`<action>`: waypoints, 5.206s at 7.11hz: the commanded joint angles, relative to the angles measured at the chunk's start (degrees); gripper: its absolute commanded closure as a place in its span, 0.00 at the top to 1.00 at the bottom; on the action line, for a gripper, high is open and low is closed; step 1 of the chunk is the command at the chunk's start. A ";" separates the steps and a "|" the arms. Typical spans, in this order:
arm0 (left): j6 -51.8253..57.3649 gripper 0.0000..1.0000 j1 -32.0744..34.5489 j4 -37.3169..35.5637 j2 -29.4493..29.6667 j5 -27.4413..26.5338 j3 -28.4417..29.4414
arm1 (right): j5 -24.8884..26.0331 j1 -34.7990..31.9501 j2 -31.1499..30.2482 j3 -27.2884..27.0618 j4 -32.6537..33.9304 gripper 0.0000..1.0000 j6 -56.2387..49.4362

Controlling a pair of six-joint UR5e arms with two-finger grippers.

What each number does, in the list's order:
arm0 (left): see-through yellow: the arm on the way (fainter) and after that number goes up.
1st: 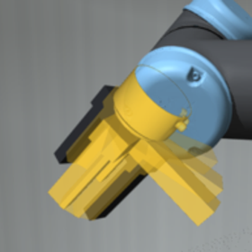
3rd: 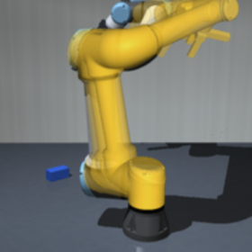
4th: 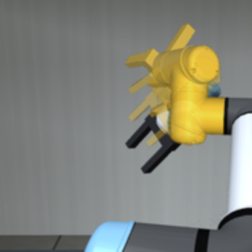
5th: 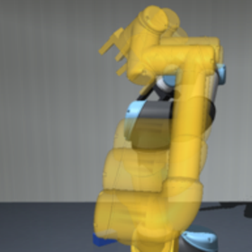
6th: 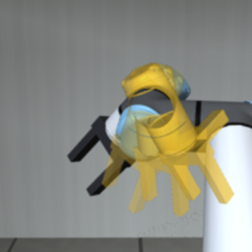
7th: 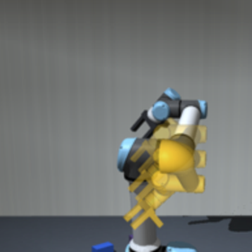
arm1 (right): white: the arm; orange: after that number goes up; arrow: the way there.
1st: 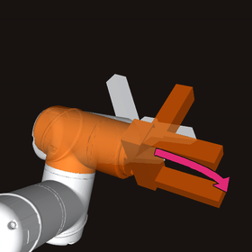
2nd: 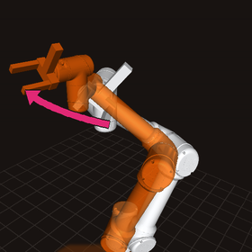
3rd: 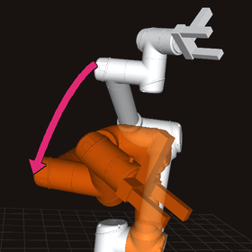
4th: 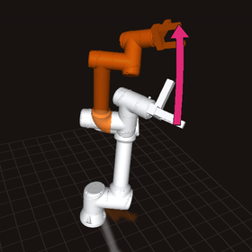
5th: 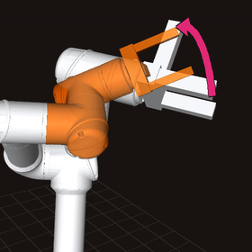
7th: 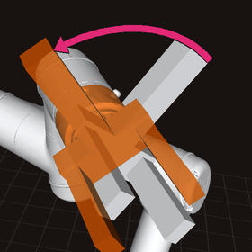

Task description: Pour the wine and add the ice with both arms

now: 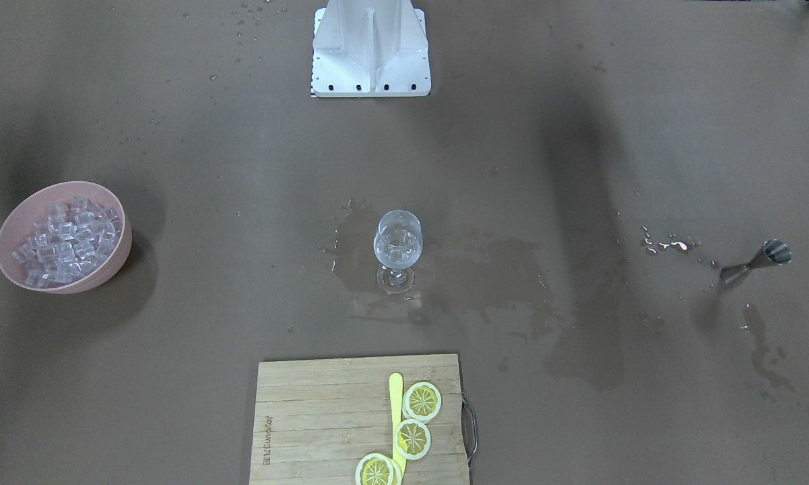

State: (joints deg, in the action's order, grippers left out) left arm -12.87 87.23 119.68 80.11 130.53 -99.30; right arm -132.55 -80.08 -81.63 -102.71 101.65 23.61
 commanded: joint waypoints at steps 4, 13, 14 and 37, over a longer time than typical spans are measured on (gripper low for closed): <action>-11.45 0.98 -4.95 24.60 -5.58 -0.54 5.08 | 4.85 14.77 4.47 0.58 -8.03 1.00 17.18; -31.59 0.98 -25.77 47.83 -4.52 -22.14 14.67 | 5.29 21.71 -0.27 0.94 -10.25 0.95 21.48; -33.17 0.98 -28.41 47.84 -4.00 -25.03 14.67 | 5.29 21.90 -0.63 0.41 -10.25 0.89 21.57; -37.85 0.97 -40.56 61.99 6.46 -53.36 30.12 | 7.48 24.98 -1.07 1.99 -10.16 0.22 21.66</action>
State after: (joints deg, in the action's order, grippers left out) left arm -50.74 46.70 181.67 85.86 77.99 -70.08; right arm -125.06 -54.80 -82.76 -100.74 91.49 45.27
